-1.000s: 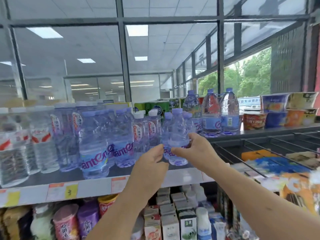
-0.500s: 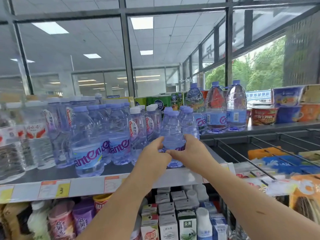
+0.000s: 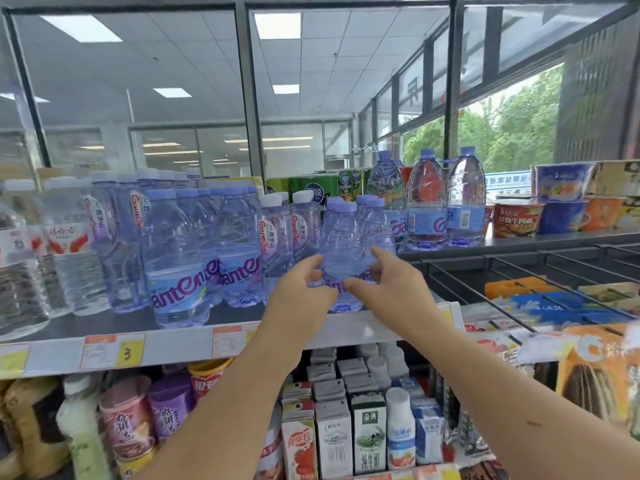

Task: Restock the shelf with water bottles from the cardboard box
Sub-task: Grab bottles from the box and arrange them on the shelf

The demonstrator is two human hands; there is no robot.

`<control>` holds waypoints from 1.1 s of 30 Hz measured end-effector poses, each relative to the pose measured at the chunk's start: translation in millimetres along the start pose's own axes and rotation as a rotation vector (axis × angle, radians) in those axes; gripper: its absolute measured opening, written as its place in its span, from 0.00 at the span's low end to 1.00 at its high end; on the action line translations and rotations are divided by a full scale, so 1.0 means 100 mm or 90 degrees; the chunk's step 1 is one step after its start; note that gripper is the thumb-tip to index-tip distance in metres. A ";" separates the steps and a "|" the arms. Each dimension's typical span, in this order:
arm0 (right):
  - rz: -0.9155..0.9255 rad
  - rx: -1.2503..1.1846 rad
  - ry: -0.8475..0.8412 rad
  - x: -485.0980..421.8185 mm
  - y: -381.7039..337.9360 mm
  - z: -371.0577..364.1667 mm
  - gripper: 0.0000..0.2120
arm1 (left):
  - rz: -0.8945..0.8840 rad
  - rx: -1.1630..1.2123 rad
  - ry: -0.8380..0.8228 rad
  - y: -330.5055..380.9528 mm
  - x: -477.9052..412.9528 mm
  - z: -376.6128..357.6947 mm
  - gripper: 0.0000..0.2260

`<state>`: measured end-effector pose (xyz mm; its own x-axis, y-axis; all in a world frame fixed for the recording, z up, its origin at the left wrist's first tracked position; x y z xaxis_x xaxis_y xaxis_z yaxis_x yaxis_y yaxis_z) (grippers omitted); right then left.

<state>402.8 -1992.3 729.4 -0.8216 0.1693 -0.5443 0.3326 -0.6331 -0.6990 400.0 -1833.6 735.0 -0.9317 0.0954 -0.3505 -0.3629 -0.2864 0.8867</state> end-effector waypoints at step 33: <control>-0.511 0.156 -0.409 6.35 3.24 -3.55 0.15 | 0.629 0.052 -0.133 -5.88 4.67 -0.20 0.17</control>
<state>153.4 -1821.7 -7.2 -0.8738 0.2195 0.4339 -0.4604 -0.6606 -0.5930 178.1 -1639.6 44.1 -0.7968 0.0176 0.6040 0.5792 -0.2625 0.7717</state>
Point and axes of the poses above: each hand's wrist, its own x-axis away from the middle knuckle, its own z-axis out of the back of the hand, y = z × x, the point moved 1 cm from there along -x, towards the middle knuckle, and after that the axes turned 3 degrees about -x, right-handed, at the moved point
